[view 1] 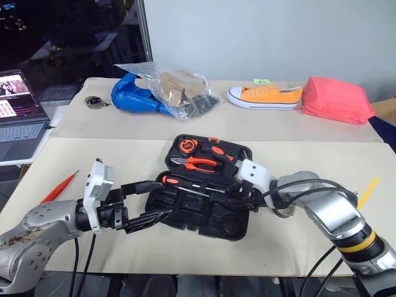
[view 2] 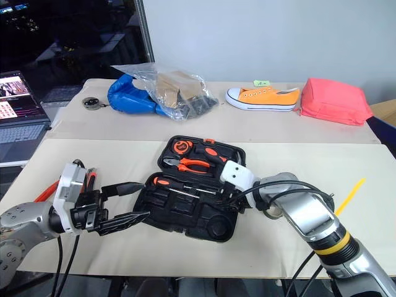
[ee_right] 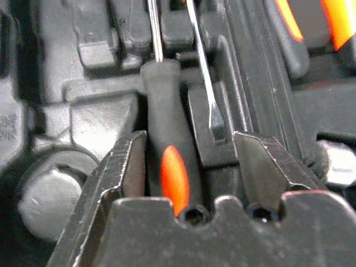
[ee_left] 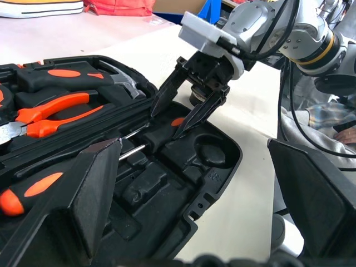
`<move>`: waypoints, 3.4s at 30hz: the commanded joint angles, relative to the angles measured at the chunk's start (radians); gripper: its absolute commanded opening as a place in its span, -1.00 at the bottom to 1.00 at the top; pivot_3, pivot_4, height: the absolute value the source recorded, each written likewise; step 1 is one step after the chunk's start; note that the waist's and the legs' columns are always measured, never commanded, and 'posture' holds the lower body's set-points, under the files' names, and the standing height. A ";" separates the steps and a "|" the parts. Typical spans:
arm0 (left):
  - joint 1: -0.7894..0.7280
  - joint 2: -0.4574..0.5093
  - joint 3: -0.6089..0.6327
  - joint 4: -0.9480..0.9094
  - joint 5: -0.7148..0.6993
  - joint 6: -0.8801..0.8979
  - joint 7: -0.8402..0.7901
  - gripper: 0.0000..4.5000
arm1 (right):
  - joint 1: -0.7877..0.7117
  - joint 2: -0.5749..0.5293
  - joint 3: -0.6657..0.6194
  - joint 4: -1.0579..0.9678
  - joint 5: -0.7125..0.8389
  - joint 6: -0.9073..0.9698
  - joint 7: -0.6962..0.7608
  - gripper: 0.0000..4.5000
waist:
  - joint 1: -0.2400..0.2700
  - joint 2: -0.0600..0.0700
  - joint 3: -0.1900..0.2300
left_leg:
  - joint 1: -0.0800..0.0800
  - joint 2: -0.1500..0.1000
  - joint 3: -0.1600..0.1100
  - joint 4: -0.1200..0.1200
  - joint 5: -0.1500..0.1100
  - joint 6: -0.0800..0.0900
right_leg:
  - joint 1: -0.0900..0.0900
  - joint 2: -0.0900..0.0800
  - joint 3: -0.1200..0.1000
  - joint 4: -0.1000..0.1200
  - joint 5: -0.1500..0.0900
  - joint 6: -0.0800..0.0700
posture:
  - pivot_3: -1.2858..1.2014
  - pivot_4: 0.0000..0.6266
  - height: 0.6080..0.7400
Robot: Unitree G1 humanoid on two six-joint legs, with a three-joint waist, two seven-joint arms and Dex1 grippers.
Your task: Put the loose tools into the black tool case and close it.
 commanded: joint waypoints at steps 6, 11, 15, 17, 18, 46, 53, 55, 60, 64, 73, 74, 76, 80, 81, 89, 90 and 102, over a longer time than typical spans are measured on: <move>0.072 0.001 0.053 -0.014 0.028 -0.050 -0.005 1.00 | 0.079 0.011 0.111 0.046 -0.129 -0.145 -0.033 -0.99 | -0.001 0.000 0.000 | 0.000 0.000 0.001 0.000 0.000 0.000 | 0.000 -0.001 0.000 0.000 0.000 0.000 | 0.03 -0.52 1.00; 0.113 -0.011 0.065 -0.009 0.049 -0.075 0.001 1.00 | 0.104 -0.042 0.243 0.147 -0.292 -0.291 -0.011 -0.99 | -0.002 0.000 -0.001 | 0.005 0.000 0.001 0.000 0.000 0.000 | 0.003 0.001 0.001 0.000 0.000 0.000 | 0.03 -0.52 1.00; 0.128 -0.025 0.073 -0.027 0.047 -0.075 0.039 1.00 | 0.096 -0.053 0.303 0.194 -0.394 -0.401 -0.006 -0.99 | 0.000 -0.005 -0.004 | 0.016 0.001 0.003 -0.001 0.000 0.000 | 0.015 -0.001 0.000 -0.001 -0.004 0.003 | 0.03 -0.52 1.00; 0.134 -0.033 0.072 -0.044 0.050 -0.073 0.067 1.00 | 0.090 -0.056 0.323 0.211 -0.443 -0.457 -0.003 -0.99 | 0.001 -0.008 -0.006 | 0.017 0.001 0.003 -0.001 0.000 0.000 | 0.015 -0.001 0.001 -0.002 -0.005 0.005 | 0.03 -0.52 1.00; 0.134 -0.039 0.074 -0.049 0.045 -0.070 0.086 1.00 | 0.088 -0.055 0.331 0.216 -0.462 -0.481 0.001 -0.99 | 0.001 -0.009 -0.007 | 0.018 0.002 0.003 -0.001 0.000 0.000 | 0.016 -0.001 0.001 -0.001 -0.005 0.005 | 0.03 -0.52 1.00; -0.154 0.057 0.221 0.211 0.165 0.498 0.801 1.00 | 0.196 -0.099 -0.268 -0.152 0.343 -0.306 0.224 0.98 | 0.003 -0.010 -0.005 | 0.015 0.000 -0.001 -0.005 0.000 0.000 | 0.013 -0.002 0.004 -0.002 -0.003 0.003 | 0.03 -0.52 1.00; -0.253 0.043 0.214 0.334 0.168 0.636 0.783 1.00 | 0.270 -0.108 -0.288 -0.181 0.308 -0.362 0.217 0.98 | -0.001 -0.010 -0.004 | 0.014 0.000 0.000 -0.007 -0.001 -0.002 | 0.010 -0.003 0.005 -0.002 -0.002 0.002 | 0.03 -0.52 1.00; -0.251 0.051 0.200 0.351 0.193 0.636 0.774 1.00 | 0.273 -0.109 -0.284 -0.183 0.308 -0.361 0.206 0.98 | -0.002 -0.011 -0.004 | 0.014 0.000 0.000 -0.007 -0.001 -0.002 | 0.010 -0.003 0.005 -0.002 -0.002 0.002 | 0.03 -0.52 1.00; -0.261 0.018 0.176 0.357 0.216 0.649 0.769 1.00 | 0.275 -0.107 -0.276 -0.182 0.300 -0.368 0.193 0.98 | 0.001 -0.011 -0.004 | 0.014 0.000 -0.001 -0.007 -0.001 -0.002 | 0.010 -0.004 0.005 -0.002 -0.002 0.002 | 0.03 -0.52 1.00; -0.256 -0.009 0.169 0.348 0.258 0.602 0.779 1.00 | 0.278 -0.108 -0.274 -0.185 0.295 -0.371 0.188 0.98 | 0.002 -0.011 -0.004 | 0.014 0.000 -0.001 -0.007 -0.001 -0.002 | 0.010 -0.004 0.005 -0.002 -0.002 0.002 | 0.03 -0.52 1.00; -0.208 0.330 0.067 0.704 0.427 0.231 0.315 1.00 | 0.282 -0.107 -0.272 -0.197 0.301 -0.364 0.176 0.98 | -0.002 -0.012 -0.002 | 0.014 0.000 0.001 -0.009 -0.001 -0.002 | 0.007 -0.004 0.006 -0.002 -0.003 -0.001 | 0.03 -0.52 1.00; -0.216 0.356 0.034 0.756 0.450 0.181 0.259 1.00 | 0.279 -0.107 -0.269 -0.197 0.302 -0.363 0.174 0.98 | 0.000 -0.011 -0.001 | 0.014 0.000 0.001 -0.010 -0.001 -0.002 | 0.007 -0.005 0.005 -0.002 -0.003 -0.001 | 0.03 -0.52 1.00; -0.270 0.390 -0.051 0.900 0.525 0.067 0.174 1.00 | 0.272 -0.108 -0.266 -0.198 0.304 -0.359 0.171 0.98 | 0.003 -0.011 -0.001 | 0.013 0.000 0.002 -0.010 -0.001 -0.002 | 0.006 -0.005 0.005 -0.002 -0.003 -0.001 | 0.03 -0.52 1.00; -0.428 0.394 -0.230 1.200 0.667 -0.104 -0.004 1.00 | 0.271 -0.113 -0.267 -0.216 0.315 -0.347 0.161 0.98 | 0.014 -0.011 -0.001 | 0.009 -0.001 0.007 -0.008 -0.001 -0.002 | 0.004 -0.005 0.002 -0.002 -0.003 -0.001 | 0.03 -0.52 1.00; -0.464 0.382 -0.266 1.279 0.707 -0.161 -0.034 0.89 | 0.278 -0.118 -0.273 -0.227 0.319 -0.341 0.158 1.00 | 0.017 -0.012 -0.002 | 0.006 0.000 0.008 -0.007 -0.001 -0.002 | 0.000 -0.004 0.001 -0.002 -0.003 -0.001 | 0.03 -0.52 1.00; -0.561 0.335 -0.278 1.466 0.742 -0.299 -0.197 -0.26 | 0.310 -0.150 -0.299 -0.254 0.337 -0.332 0.151 1.00 | 0.023 -0.009 -0.003 | 0.000 0.000 0.007 -0.007 -0.001 -0.001 | -0.005 -0.001 0.000 0.001 -0.003 -0.002 | 0.03 -0.52 1.00; -0.542 0.338 -0.249 1.439 0.723 -0.317 -0.215 -0.47 | 0.311 -0.150 -0.298 -0.251 0.335 -0.334 0.151 1.00 | 0.023 -0.009 -0.003 | 0.000 0.000 0.007 -0.007 -0.001 -0.001 | -0.005 -0.001 0.000 0.001 -0.003 -0.002 | 0.03 -0.52 1.00; -0.597 0.297 -0.335 0.494 0.535 -0.073 -0.357 -0.73 | 0.417 -0.168 -0.361 -0.265 0.320 -0.351 0.159 1.00 | 0.045 -0.009 -0.003 | -0.001 0.001 0.007 0.000 -0.001 -0.001 | 0.000 -0.005 -0.004 0.006 -0.004 0.000 | 0.03 -0.52 1.00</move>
